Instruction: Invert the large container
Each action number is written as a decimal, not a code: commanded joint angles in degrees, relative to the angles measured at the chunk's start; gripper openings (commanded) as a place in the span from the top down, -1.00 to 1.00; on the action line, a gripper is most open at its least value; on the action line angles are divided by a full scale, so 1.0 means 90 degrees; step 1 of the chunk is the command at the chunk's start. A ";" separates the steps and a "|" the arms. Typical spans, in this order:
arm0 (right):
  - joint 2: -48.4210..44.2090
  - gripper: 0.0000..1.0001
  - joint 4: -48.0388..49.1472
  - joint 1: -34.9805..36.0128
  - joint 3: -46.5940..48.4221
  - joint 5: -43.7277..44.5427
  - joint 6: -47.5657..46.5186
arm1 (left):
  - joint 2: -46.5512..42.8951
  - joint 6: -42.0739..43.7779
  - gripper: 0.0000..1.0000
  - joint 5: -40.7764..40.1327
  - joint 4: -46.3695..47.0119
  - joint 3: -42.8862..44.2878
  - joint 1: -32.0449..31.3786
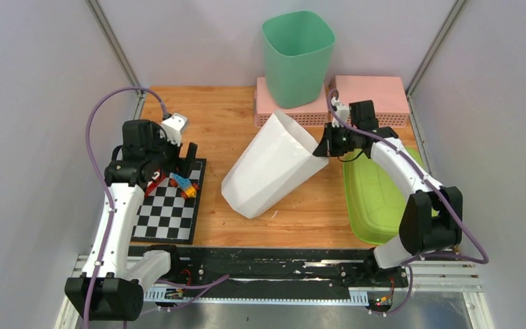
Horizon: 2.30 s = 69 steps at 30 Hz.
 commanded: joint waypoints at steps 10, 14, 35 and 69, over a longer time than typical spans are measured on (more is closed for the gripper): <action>0.0442 0.80 0.2484 -0.0289 -0.1776 0.0212 0.0575 | -0.0066 0.0016 -1.00 0.0017 0.0216 -0.0272 -0.0030; 0.0677 0.68 0.2463 -0.0285 -0.1708 0.0188 0.0516 | -0.0078 0.0062 -1.00 0.0044 0.0239 -0.0310 -0.0030; 0.0737 0.18 0.2170 -0.0289 -0.1600 0.0413 0.0132 | -0.0228 0.0403 -1.00 0.0480 0.0333 -0.0610 -0.0030; -0.0270 0.01 0.1886 0.0343 -0.0969 -0.0147 -0.0659 | 0.0994 0.0362 -1.00 0.0208 0.1768 -0.0874 -0.0533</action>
